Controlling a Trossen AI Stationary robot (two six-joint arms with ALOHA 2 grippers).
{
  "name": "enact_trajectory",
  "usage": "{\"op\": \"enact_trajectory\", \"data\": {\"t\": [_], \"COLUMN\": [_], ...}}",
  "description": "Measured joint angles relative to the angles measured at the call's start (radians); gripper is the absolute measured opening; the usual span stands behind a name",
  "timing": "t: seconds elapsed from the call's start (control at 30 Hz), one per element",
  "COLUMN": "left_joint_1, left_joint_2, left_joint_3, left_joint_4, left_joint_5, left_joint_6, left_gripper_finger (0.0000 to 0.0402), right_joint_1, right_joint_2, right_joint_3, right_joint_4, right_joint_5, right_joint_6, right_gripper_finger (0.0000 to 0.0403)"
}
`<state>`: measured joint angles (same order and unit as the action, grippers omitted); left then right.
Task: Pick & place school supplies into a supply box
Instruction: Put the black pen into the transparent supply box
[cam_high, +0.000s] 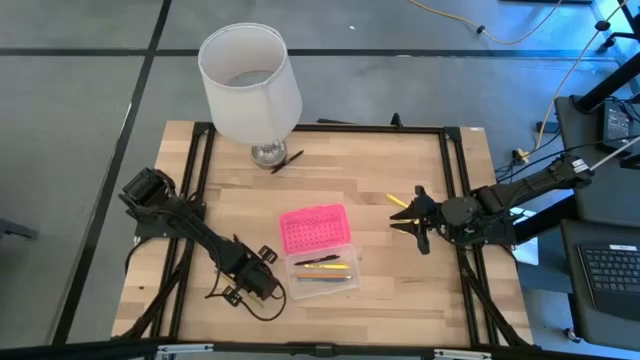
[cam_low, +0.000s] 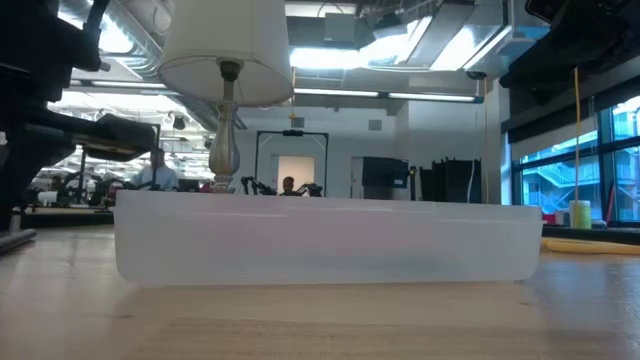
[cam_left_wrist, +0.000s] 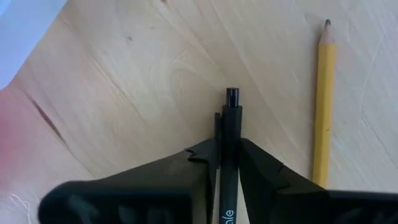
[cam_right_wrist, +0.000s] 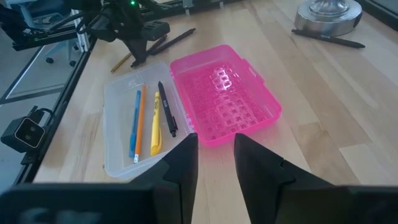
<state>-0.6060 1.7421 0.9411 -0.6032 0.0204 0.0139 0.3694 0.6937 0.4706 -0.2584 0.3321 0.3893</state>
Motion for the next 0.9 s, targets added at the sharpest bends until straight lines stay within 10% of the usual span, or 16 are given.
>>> {"op": "enact_trajectory", "data": {"t": [0.9], "left_joint_1": [0.125], "left_joint_2": [-0.015], "left_joint_3": [0.299], "left_joint_4": [-0.174], "left_joint_5": [-0.006], "left_joint_6": [-0.161], "left_gripper_finger": [0.0043], "right_joint_1": [0.000], "right_joint_2": [-0.001], "right_joint_3": [0.000], "right_joint_4": [0.006], "right_joint_5": [-0.003], "right_joint_6": [-0.032], "right_gripper_finger": [0.0108]}}
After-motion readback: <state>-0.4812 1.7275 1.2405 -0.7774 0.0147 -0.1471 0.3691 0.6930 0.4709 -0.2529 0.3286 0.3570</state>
